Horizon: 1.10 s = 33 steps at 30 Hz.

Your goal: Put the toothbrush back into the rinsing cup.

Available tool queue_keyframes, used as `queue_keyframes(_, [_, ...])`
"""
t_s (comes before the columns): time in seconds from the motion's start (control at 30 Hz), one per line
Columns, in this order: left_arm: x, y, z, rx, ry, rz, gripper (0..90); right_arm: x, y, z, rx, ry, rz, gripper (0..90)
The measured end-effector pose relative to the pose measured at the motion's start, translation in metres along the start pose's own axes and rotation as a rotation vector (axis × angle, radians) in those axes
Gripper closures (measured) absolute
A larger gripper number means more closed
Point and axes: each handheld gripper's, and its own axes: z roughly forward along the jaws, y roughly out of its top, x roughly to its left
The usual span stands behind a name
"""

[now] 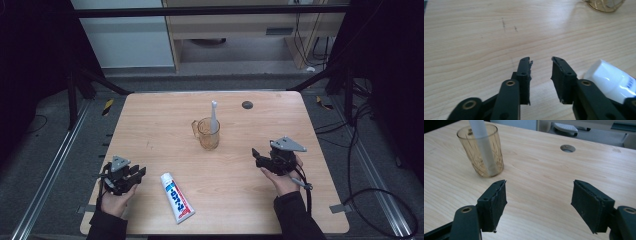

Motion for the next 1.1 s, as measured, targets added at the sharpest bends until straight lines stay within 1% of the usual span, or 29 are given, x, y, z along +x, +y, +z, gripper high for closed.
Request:
queue_keyframes(0.1, [-0.004, -0.003, -0.002, 0.018, -0.040, 0.012, 75.9, -0.004, -0.006, -0.005, 0.010, -0.001, 0.007, 28.1])
queue_keyframes(0.13, [-0.006, -0.004, -0.004, 0.025, -0.051, 0.023, 78.1, -0.005, -0.008, -0.006, 0.015, -0.002, 0.005, 28.2])
queue_keyframes(0.2, [-0.009, -0.005, -0.006, 0.032, -0.061, 0.041, 81.7, -0.007, -0.011, -0.008, 0.024, -0.005, 0.002, 28.2])
queue_keyframes(0.3, [-0.015, -0.007, -0.009, 0.040, -0.092, 0.058, 86.3, -0.009, -0.015, -0.010, 0.035, -0.010, 0.007, 28.3])
queue_keyframes(0.33, [-0.017, -0.007, -0.010, 0.046, -0.097, 0.074, 87.6, -0.011, -0.016, -0.011, 0.036, -0.008, 0.008, 28.3])
queue_keyframes(0.37, [-0.019, -0.008, -0.011, 0.048, -0.102, 0.082, 88.5, -0.011, -0.018, -0.011, 0.040, -0.008, 0.011, 28.2])
queue_keyframes(0.47, [-0.024, -0.008, -0.011, 0.063, -0.129, 0.101, 89.3, -0.015, -0.022, -0.014, 0.050, -0.018, 0.002, 28.2])
queue_keyframes(0.57, [-0.029, -0.010, -0.011, 0.075, -0.165, 0.124, 89.4, -0.019, -0.027, -0.017, 0.059, -0.027, 0.011, 28.1])
queue_keyframes(0.7, [-0.036, -0.013, -0.011, 0.100, -0.198, 0.151, 89.4, -0.023, -0.032, -0.018, 0.074, -0.036, 0.013, 27.9])
queue_keyframes(0.93, [-0.048, -0.016, -0.012, 0.129, -0.236, 0.192, 89.6, -0.029, -0.039, -0.020, 0.092, -0.052, 0.022, 27.6])
queue_keyframes(1.1, [-0.053, -0.020, -0.012, 0.152, -0.258, 0.216, 89.7, -0.030, -0.041, -0.021, 0.097, -0.050, 0.024, 27.5])
